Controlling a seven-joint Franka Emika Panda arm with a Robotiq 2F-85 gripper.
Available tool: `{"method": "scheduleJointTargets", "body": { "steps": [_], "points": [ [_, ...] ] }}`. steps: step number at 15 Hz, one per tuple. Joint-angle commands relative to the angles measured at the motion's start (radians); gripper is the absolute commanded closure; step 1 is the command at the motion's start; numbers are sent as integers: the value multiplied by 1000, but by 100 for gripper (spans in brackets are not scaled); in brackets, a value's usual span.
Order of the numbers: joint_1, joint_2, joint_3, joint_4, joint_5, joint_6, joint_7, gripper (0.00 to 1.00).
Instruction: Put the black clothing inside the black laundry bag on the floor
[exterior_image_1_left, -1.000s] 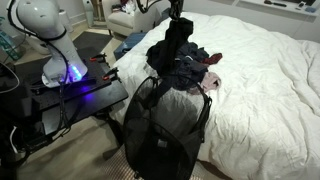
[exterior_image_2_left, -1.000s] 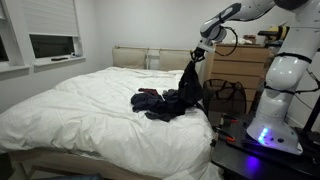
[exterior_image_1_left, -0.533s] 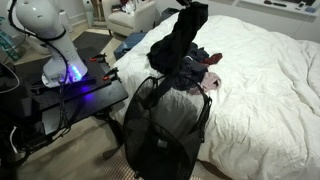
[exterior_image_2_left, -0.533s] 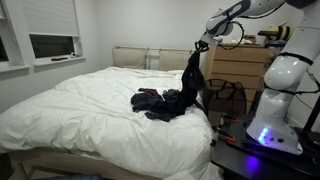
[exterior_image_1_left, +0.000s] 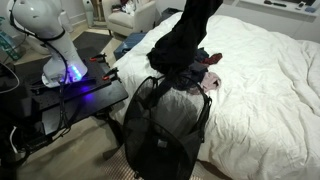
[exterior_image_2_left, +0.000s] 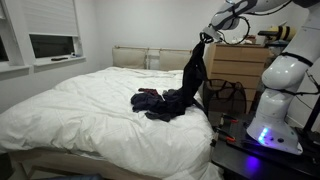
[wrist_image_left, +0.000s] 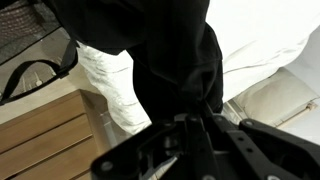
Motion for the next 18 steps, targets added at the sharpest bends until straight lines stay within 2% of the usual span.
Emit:
{"method": "scheduleJointTargets", "body": {
  "steps": [1, 4, 11, 14, 18],
  "points": [
    [61, -37, -31, 70, 169, -151, -77, 99],
    [77, -43, -38, 143, 256, -291, -119, 99],
    [-7, -31, -48, 278, 163, -425, 11, 99],
    [-75, -28, -38, 308, 35, -406, 163, 99],
    [-135, -16, -25, 347, -201, -471, 359, 99]
  ]
}}
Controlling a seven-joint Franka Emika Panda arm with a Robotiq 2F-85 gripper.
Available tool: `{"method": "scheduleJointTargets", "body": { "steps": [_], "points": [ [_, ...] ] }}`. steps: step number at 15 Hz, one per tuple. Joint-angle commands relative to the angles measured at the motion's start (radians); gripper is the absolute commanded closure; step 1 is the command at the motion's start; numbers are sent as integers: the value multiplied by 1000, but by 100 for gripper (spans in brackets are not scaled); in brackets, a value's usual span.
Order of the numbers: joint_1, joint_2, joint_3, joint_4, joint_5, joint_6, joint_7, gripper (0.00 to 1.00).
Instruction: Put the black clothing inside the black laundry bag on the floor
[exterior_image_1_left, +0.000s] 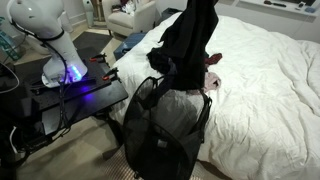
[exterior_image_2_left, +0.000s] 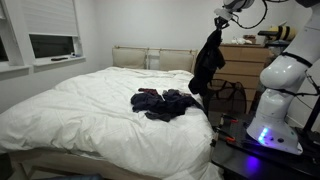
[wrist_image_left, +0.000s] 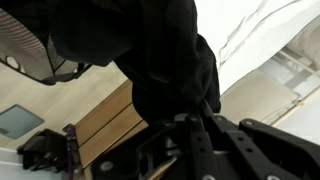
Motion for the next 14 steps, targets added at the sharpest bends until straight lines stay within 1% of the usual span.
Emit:
{"method": "scheduleJointTargets", "body": {
  "steps": [1, 3, 4, 8, 10, 14],
  "points": [
    [-50, 25, 25, 64, -180, -112, 160, 99],
    [-52, 31, 25, 78, -274, -211, 214, 99],
    [-42, 37, 20, 92, -297, -274, 212, 99],
    [-2, 54, -4, 107, -326, -506, 128, 99],
    [7, 78, -11, 120, -361, -586, 123, 99],
    [13, 142, -42, 151, -450, -653, 148, 99]
  ]
}}
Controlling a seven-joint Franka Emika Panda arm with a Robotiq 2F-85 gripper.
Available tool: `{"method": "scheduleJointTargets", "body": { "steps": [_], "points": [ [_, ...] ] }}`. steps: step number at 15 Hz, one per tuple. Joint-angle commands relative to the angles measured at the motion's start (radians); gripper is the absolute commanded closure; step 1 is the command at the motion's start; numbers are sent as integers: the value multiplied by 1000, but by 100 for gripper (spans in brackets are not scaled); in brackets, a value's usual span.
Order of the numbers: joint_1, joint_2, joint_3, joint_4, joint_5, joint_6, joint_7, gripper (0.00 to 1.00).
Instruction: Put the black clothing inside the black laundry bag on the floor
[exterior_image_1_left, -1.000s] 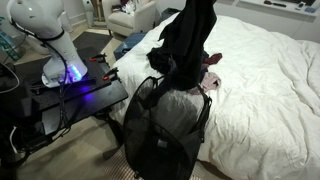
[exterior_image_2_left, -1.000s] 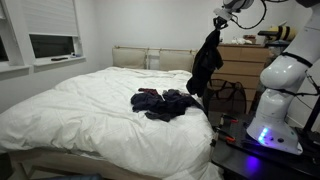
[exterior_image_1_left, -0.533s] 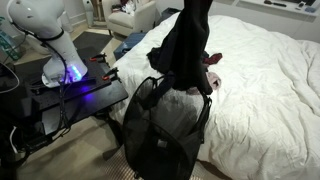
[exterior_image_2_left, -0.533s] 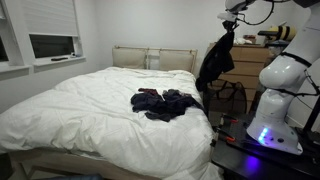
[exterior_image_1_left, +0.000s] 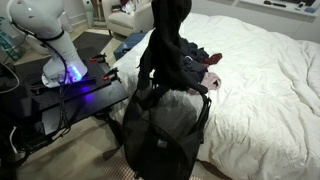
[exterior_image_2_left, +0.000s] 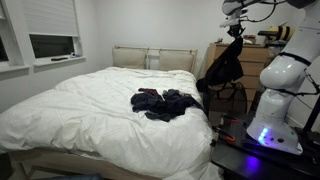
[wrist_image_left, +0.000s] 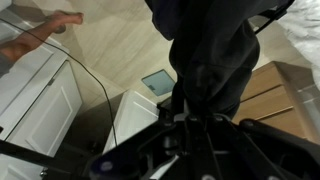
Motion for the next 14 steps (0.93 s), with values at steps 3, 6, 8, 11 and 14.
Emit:
{"method": "scheduleJointTargets", "body": {
  "steps": [3, 6, 8, 11, 14],
  "points": [
    [15, 126, -67, 98, -118, -89, 27, 99],
    [20, 191, -106, 126, -137, -80, 18, 99],
    [25, 232, -126, 144, -132, -71, 10, 99],
    [30, 280, -139, 165, -113, -26, 3, 99],
    [35, 310, -146, 165, -104, 63, -21, 99]
  ]
}}
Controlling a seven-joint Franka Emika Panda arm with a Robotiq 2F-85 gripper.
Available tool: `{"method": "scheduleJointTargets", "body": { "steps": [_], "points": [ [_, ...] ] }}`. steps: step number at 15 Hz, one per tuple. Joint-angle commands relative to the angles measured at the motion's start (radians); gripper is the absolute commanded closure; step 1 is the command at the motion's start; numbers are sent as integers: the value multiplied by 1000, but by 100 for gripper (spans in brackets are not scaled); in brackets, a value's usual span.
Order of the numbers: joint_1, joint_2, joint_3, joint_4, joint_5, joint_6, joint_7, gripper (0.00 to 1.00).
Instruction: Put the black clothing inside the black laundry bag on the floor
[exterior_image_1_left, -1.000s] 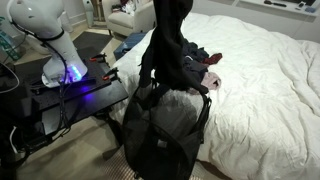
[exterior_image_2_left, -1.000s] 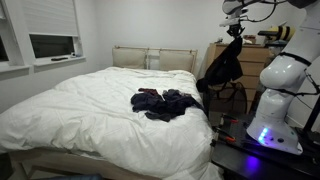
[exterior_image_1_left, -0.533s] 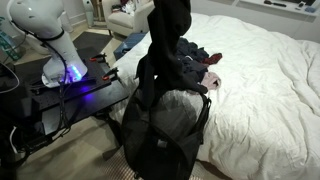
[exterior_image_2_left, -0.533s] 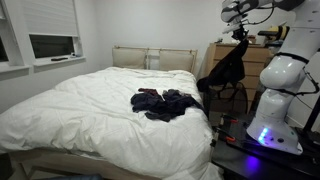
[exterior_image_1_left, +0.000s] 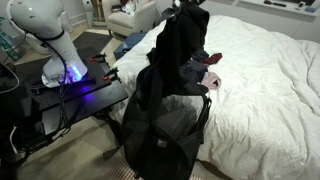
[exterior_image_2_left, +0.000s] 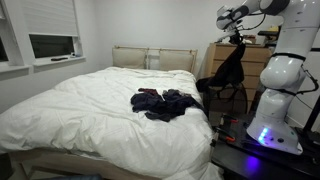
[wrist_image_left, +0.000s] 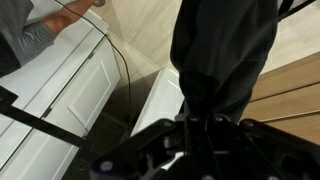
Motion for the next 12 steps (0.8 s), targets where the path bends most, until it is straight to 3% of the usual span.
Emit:
{"method": "scheduleJointTargets", "body": {
  "steps": [1, 6, 12],
  "points": [
    [13, 48, -22, 30, 24, 100, -38, 99],
    [-14, 143, -46, -8, 179, 331, -169, 99],
    [-33, 298, -63, -26, 378, 386, -411, 99]
  ]
}}
